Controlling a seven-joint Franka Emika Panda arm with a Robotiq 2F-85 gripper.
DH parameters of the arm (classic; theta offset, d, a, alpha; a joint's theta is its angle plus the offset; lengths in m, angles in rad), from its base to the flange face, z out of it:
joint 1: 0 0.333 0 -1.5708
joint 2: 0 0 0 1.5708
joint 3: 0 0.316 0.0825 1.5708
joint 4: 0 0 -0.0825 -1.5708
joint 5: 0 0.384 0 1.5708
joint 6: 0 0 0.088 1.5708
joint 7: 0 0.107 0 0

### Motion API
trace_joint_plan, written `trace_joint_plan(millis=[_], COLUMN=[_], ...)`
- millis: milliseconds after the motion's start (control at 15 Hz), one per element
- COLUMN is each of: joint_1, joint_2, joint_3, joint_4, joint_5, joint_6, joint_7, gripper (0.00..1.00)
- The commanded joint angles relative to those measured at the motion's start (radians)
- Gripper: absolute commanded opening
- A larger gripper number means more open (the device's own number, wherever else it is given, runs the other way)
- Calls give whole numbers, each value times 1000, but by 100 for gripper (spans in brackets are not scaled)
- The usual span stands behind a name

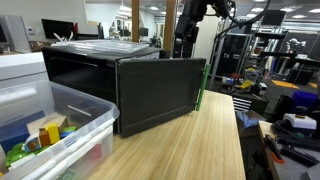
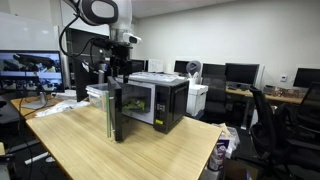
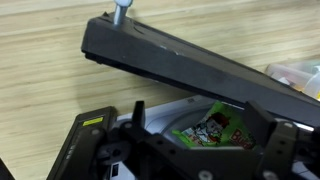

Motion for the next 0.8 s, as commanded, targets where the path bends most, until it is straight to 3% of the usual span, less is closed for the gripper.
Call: trace_joint_plan(millis=[0,333,733], joint_1=[-9,-15,-26], joint_2=[43,104,105], joint_3=[8,8,8], joint_4=[13,16,-16], joint_5=[27,50,29], joint_6=[42,107,100], joint_7=[14,14,17], gripper=[100,100,100])
